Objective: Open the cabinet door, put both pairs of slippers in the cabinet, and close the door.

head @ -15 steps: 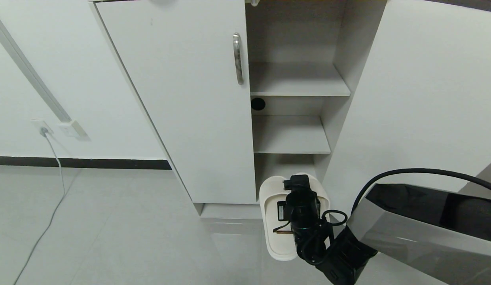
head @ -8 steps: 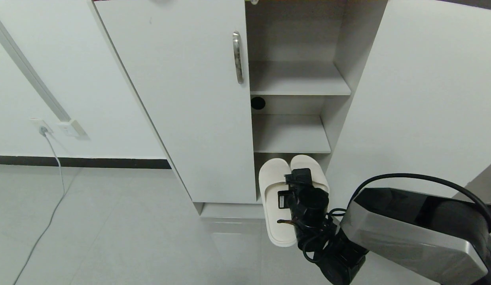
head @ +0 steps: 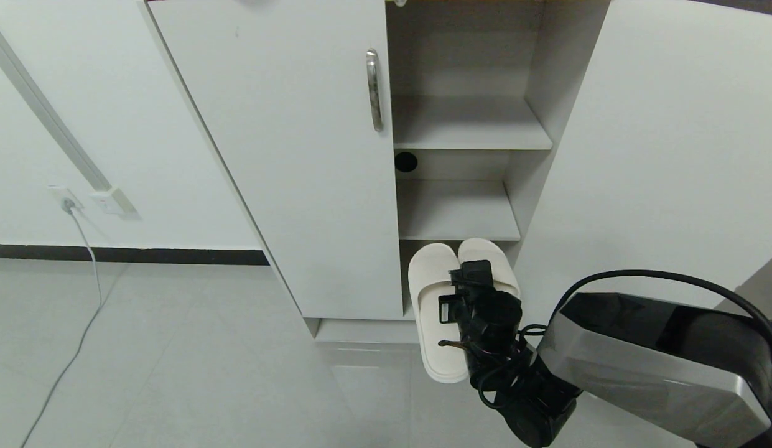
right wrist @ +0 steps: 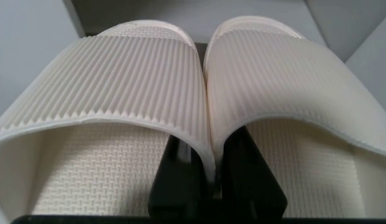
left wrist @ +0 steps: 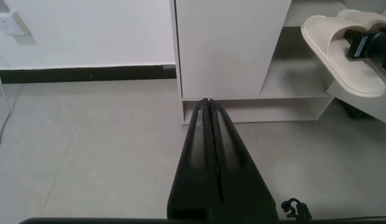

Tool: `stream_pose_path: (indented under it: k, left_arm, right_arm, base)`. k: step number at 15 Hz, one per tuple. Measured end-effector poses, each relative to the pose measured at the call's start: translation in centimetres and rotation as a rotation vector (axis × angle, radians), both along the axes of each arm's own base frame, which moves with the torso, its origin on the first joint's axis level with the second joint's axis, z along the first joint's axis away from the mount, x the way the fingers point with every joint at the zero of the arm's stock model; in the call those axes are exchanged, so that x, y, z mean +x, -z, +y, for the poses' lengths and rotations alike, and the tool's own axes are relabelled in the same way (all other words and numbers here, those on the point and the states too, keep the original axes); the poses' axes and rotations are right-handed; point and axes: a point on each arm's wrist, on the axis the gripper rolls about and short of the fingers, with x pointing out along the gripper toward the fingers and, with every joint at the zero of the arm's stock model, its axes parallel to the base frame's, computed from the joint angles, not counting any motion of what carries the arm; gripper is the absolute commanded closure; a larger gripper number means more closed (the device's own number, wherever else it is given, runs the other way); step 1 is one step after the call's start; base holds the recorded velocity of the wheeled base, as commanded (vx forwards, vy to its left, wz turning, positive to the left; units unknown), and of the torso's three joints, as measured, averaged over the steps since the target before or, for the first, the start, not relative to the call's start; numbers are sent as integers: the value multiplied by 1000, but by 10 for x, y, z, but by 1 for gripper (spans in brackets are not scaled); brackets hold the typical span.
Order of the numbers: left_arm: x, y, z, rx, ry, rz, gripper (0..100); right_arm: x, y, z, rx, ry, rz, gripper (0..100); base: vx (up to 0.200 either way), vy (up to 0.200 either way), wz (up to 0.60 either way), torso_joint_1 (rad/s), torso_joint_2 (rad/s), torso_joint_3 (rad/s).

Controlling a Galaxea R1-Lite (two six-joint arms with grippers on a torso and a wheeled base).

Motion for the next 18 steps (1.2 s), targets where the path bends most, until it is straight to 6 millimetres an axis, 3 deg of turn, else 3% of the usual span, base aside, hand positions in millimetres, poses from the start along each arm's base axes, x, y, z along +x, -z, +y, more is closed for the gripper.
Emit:
stream_pose_path:
  k: [3, 13, 18]
  left_arm:
    - [0, 0, 0, 0, 0, 0, 100]
    - [0, 0, 0, 0, 0, 0, 100]
    - [0, 0, 0, -4, -2, 0, 100]
  right_arm:
    - [3, -7, -4, -2, 13, -9, 100]
    - [3, -9, -7, -6, 21, -5, 100]
    - [4, -7, -10, -9, 28, 1, 100]
  base:
    - [0, 0, 0, 0, 0, 0]
    - [200, 0, 0, 2, 4, 1]
    - [0, 0, 0, 0, 0, 0]
